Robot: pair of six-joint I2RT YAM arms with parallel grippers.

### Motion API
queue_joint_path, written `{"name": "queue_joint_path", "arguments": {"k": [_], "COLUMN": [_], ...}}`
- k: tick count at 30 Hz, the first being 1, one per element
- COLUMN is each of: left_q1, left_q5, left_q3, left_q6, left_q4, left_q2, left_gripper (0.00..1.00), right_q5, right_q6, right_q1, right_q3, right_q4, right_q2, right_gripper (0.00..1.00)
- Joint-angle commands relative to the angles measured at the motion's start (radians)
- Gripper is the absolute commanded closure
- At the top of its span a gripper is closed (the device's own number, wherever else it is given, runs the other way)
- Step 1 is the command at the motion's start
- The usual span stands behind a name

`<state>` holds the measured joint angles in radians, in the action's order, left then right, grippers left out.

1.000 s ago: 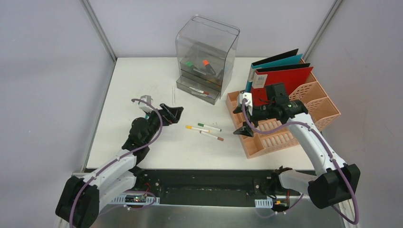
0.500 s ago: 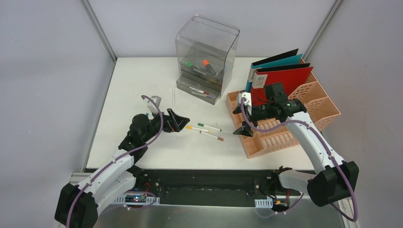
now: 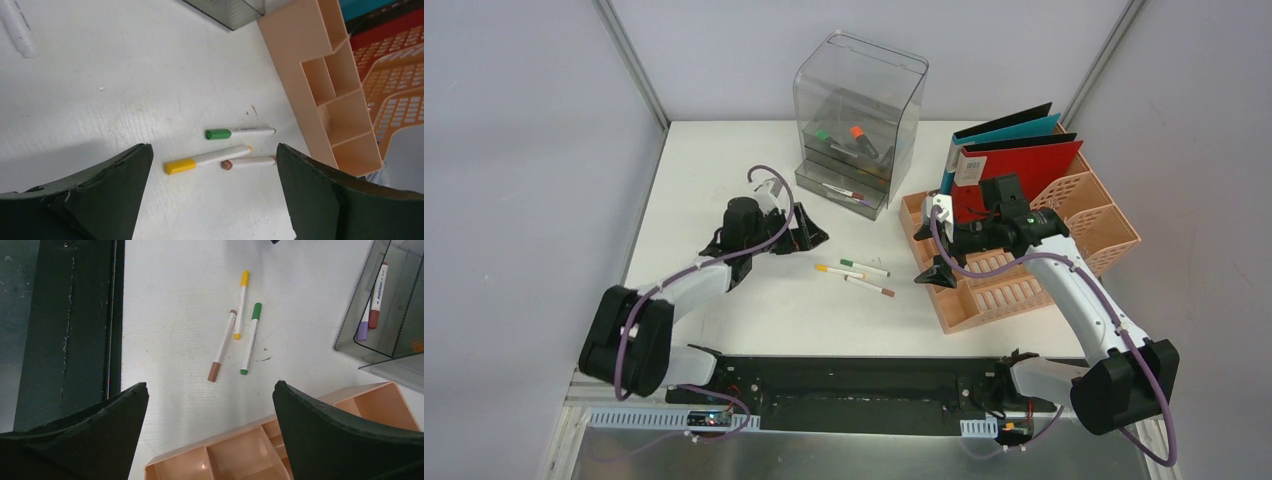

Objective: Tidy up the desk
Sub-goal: Pick up the stationery from the center of the board.

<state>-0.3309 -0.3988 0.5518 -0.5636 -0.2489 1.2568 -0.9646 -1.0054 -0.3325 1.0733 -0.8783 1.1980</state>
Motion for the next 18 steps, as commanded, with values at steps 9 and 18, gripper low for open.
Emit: {"name": "queue_joint_path", "arguments": {"k": [9,18], "left_q1": [0.092,0.087], "left_q5": [0.144,0.332], "left_q3": [0.328,0.657], "left_q6": [0.065,0.116], "left_q4": [0.148,0.532], "left_q2": [0.292,0.485], "left_gripper": [0.09,0.19], "right_q5": [-0.019,-0.015], "right_q6": [-0.035,-0.038], "right_q1": [-0.005,-0.005], "right_q3": [0.045,0.045], "right_q4": [0.006,0.006], "right_q2": [-0.022,-0.021], "right_gripper": [0.01,0.01]}}
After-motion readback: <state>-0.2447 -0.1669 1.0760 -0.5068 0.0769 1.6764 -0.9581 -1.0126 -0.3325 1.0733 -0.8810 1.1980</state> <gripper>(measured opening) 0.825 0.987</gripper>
